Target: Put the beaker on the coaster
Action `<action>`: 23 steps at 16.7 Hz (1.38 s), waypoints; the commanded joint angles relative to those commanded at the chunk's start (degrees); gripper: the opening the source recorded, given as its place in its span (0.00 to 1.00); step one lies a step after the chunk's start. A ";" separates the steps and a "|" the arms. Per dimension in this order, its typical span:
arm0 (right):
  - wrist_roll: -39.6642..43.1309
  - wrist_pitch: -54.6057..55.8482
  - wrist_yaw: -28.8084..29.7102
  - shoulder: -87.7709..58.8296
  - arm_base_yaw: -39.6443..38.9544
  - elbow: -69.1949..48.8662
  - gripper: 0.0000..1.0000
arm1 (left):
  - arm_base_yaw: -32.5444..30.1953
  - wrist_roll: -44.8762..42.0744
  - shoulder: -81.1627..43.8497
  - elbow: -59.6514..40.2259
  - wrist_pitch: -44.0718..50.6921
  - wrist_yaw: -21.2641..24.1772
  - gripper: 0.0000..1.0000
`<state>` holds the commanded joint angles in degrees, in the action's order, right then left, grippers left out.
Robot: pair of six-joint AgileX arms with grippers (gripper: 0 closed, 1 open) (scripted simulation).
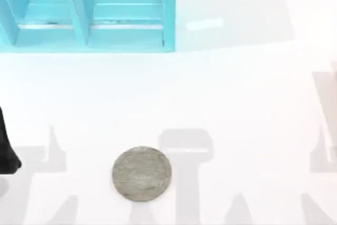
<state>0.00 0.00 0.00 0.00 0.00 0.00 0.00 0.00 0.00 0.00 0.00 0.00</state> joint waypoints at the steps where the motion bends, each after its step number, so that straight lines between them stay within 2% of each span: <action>1: 0.00 0.00 0.00 0.00 0.00 0.00 1.00 | 0.00 0.00 0.00 0.00 0.00 0.00 1.00; 5: 0.00 0.00 0.00 0.00 0.00 0.00 1.00 | 0.72 -3.58 -3.41 -2.79 3.12 0.02 1.00; 9: 0.00 0.00 0.00 0.00 0.00 0.00 1.00 | 3.10 -16.84 -14.49 -11.66 12.97 -0.01 1.00; 12: 0.00 0.00 0.00 0.00 0.00 0.00 1.00 | 5.45 -32.04 -25.89 -20.45 22.99 -0.04 1.00; 20: 0.00 0.00 0.00 0.00 0.00 0.00 1.00 | 11.74 -79.20 -59.49 -45.17 51.50 0.02 1.00; 23: 0.00 0.00 0.00 0.00 0.00 0.00 1.00 | 13.70 -93.36 -70.14 -52.98 60.47 0.01 1.00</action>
<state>0.00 0.00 0.00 0.00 0.00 0.00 13.70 -93.36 -70.14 -52.98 60.47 0.01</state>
